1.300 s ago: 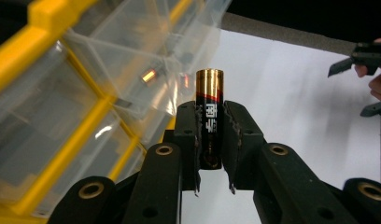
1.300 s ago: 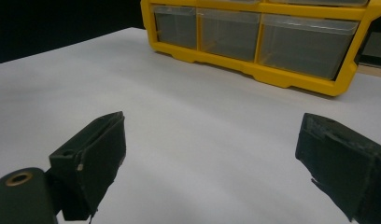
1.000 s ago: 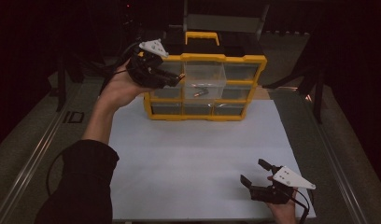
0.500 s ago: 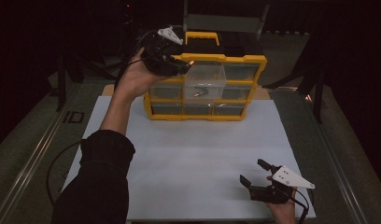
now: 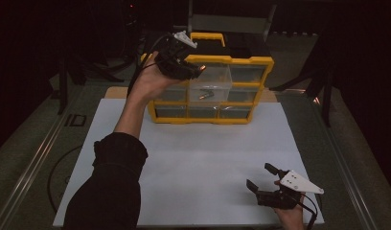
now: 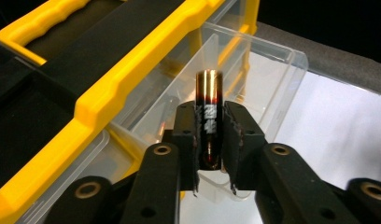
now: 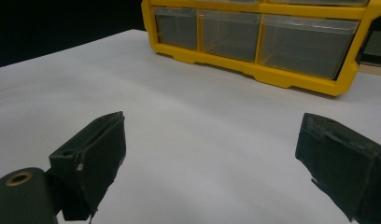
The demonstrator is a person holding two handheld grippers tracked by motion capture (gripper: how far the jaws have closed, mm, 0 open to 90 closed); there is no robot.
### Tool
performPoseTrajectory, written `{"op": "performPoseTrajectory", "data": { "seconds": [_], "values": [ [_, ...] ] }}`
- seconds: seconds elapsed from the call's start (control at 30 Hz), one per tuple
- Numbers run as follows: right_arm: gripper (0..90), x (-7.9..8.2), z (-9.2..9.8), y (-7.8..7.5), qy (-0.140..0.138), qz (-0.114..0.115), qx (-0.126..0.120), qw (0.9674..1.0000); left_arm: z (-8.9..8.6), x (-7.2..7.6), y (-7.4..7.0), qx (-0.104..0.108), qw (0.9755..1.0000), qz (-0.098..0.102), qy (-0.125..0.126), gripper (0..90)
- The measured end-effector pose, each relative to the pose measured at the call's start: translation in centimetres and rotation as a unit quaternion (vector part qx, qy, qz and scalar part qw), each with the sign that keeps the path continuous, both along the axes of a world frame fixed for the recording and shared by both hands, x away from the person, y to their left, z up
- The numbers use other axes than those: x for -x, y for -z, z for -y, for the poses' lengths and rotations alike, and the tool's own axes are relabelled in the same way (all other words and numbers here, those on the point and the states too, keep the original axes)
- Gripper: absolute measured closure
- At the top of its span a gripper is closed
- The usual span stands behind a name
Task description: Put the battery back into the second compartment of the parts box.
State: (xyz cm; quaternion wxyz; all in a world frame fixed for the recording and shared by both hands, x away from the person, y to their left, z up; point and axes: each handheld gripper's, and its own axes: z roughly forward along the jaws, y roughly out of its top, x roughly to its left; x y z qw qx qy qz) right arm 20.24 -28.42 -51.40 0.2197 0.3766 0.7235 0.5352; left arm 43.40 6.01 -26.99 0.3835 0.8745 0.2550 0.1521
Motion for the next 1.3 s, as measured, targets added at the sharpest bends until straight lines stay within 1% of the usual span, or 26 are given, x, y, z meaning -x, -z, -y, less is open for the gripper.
{"op": "performPoseTrajectory", "data": {
  "seconds": [0.03,0.07,0.1,0.13,0.17,0.2,0.23,0.27,0.3,0.33,0.37,0.43,0.5,0.63,0.73,0.77,0.87,0.9,0.93,1.03,1.1,1.17,1.23,1.3],
  "values": [
    [8.2,0.0,0.0,0.0,0.0,0.001,0.0,1.0,-0.2,0.0,0.0,0.006,1.0,-0.002,-0.005,59.9],
    [8.2,0.0,0.0,0.0,0.0,0.001,0.0,1.0,-0.3,0.0,0.0,0.008,0.9999,-0.001,-0.011,59.9],
    [8.2,0.0,0.0,0.0,0.0,0.0,-0.001,1.0,-0.5,0.1,0.0,0.01,0.9998,0.003,-0.016,53.7],
    [8.2,0.0,0.0,0.0,0.0,0.001,-0.001,1.0,-0.9,0.2,0.1,0.01,0.9992,0.006,-0.038,31.6],
    [8.2,0.0,0.0,0.0,0.001,0.001,-0.001,1.0,-1.2,0.2,0.2,0.007,0.9989,0.005,-0.046,24.1],
    [8.2,0.0,0.0,0.0,0.001,0.001,-0.001,1.0,-1.2,0.2,0.2,0.007,0.9989,0.005,-0.046,15.7],
    [8.2,0.0,0.0,0.0,0.001,0.001,-0.001,1.0,-1.4,0.2,0.2,0.007,0.9987,0.0,-0.05,12.4],
    [8.2,0.0,0.0,0.0,0.001,0.001,-0.001,1.0,-1.7,0.3,0.3,0.008,0.9988,-0.002,-0.048,12.4],
    [8.2,0.1,0.0,0.0,0.0,0.001,0.0,1.0,-2.1,0.5,0.5,0.003,0.9985,0.0,-0.054,8.5],
    [8.2,0.1,0.0,0.0,0.0,0.001,0.0,1.0,-2.1,0.5,0.5,0.003,0.9985,0.0,-0.054,6.3],
    [8.2,0.1,-0.1,-0.1,0.001,-0.001,0.001,1.0,-2.4,0.6,0.6,0.004,0.9985,-0.003,-0.054,5.4],
    [8.2,0.1,-0.1,-0.1,0.0,0.0,0.002,1.0,-3.2,1.0,1.0,0.001,0.9984,0.0,-0.056,3.0],
    [8.2,0.1,-0.1,-0.1,0.0,0.001,0.002,1.0,-3.5,1.2,1.1,0.003,0.9985,0.001,-0.056,2.2],
    [8.2,0.1,-0.1,-0.1,0.0,-0.002,0.001,1.0,-4.8,1.9,1.8,0.005,0.9985,0.004,-0.054,0.9],
    [8.2,0.1,-0.2,0.0,0.001,-0.002,0.002,1.0,-6.0,2.5,2.4,0.006,0.9983,0.006,-0.058,0.6],
    [8.2,0.1,-0.2,0.0,0.001,-0.002,0.002,1.0,-6.0,2.5,2.4,0.006,0.9983,0.006,-0.058,0.5],
    [8.2,0.1,-0.2,0.0,-0.001,0.001,0.004,1.0,-7.4,3.7,3.7,0.017,0.9979,0.007,-0.063,0.4],
    [8.2,0.1,-0.2,0.0,-0.001,0.001,0.004,1.0,-7.4,3.7,3.7,0.017,0.9979,0.007,-0.063,0.3],
    [8.2,0.1,-0.2,0.0,-0.001,0.001,0.004,1.0,-7.9,4.2,4.3,0.018,0.9976,0.01,-0.065,0.3],
    [8.2,0.1,-0.2,0.0,-0.002,0.0,0.004,1.0,-8.6,4.9,5.3,0.018,0.9974,0.014,-0.069,0.3],
    [8.2,0.2,-0.2,0.0,-0.003,0.001,0.004,1.0,-9.2,5.3,5.9,0.021,0.9971,0.013,-0.072,0.3],
    [8.2,0.2,-0.3,0.0,-0.002,0.001,0.004,1.0,-9.9,5.9,6.7,0.023,0.9965,0.017,-0.079,0.3],
    [8.2,0.2,-0.3,0.0,-0.002,0.0,0.004,1.0,-10.5,6.3,7.2,0.027,0.9962,0.016,-0.081,0.3],
    [8.2,0.1,-0.3,0.0,-0.003,0.0,0.005,1.0,-11.0,6.9,7.8,0.029,0.9962,0.019,-0.081,0.3]
  ]
}}
